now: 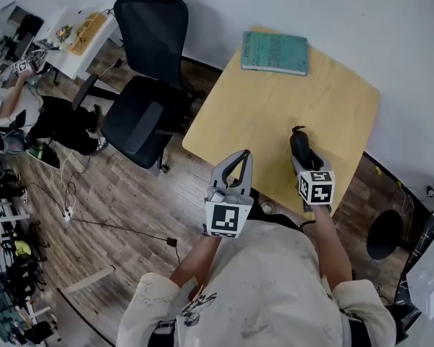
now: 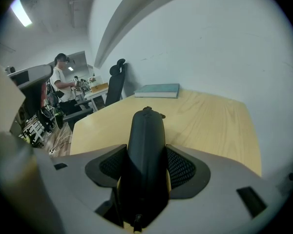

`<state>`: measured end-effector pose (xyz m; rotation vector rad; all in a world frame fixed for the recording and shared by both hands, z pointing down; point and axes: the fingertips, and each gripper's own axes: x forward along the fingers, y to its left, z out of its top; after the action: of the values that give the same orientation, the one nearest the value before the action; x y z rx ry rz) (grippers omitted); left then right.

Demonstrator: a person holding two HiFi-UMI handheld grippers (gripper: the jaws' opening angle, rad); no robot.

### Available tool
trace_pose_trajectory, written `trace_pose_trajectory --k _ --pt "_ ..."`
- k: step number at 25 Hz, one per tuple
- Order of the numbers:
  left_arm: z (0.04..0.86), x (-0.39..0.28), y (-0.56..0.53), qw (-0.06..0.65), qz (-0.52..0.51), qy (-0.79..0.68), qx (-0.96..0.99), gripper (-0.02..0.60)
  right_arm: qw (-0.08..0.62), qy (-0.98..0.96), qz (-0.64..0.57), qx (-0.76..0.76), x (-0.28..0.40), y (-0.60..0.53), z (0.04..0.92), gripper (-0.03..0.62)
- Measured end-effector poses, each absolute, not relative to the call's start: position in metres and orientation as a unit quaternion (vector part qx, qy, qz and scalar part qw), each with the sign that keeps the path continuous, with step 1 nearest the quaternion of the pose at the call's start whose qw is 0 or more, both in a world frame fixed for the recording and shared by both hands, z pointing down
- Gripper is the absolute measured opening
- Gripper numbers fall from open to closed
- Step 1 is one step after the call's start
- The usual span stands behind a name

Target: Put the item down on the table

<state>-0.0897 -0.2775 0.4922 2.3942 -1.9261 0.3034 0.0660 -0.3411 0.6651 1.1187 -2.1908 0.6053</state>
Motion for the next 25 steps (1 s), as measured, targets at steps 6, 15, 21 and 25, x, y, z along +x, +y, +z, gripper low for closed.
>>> trace_pose_trajectory --k 6,15,21,25 --pt "0.4943 -0.0915 -0.2771 0.025 0.096 -0.622 0.777 0.008 0.286 -0.820 0.251 0.429 0.0664 -0.3413 0.6692 0.264" --pt "0.4907 -0.0846 -0.2766 0.021 0.093 -0.619 0.780 0.008 0.282 -0.818 0.256 0.431 0.0698 -0.3397 0.6695 0.268" --pt "0.4950 -0.0857 -0.2762 0.029 0.097 -0.619 0.779 0.008 0.271 -0.814 0.261 0.443 0.0718 -0.3402 0.6693 0.273" --pt "0.4951 -0.0869 -0.2756 0.027 0.102 -0.617 0.780 0.008 0.277 -0.812 0.266 0.440 0.0732 -0.3387 0.6726 0.285"
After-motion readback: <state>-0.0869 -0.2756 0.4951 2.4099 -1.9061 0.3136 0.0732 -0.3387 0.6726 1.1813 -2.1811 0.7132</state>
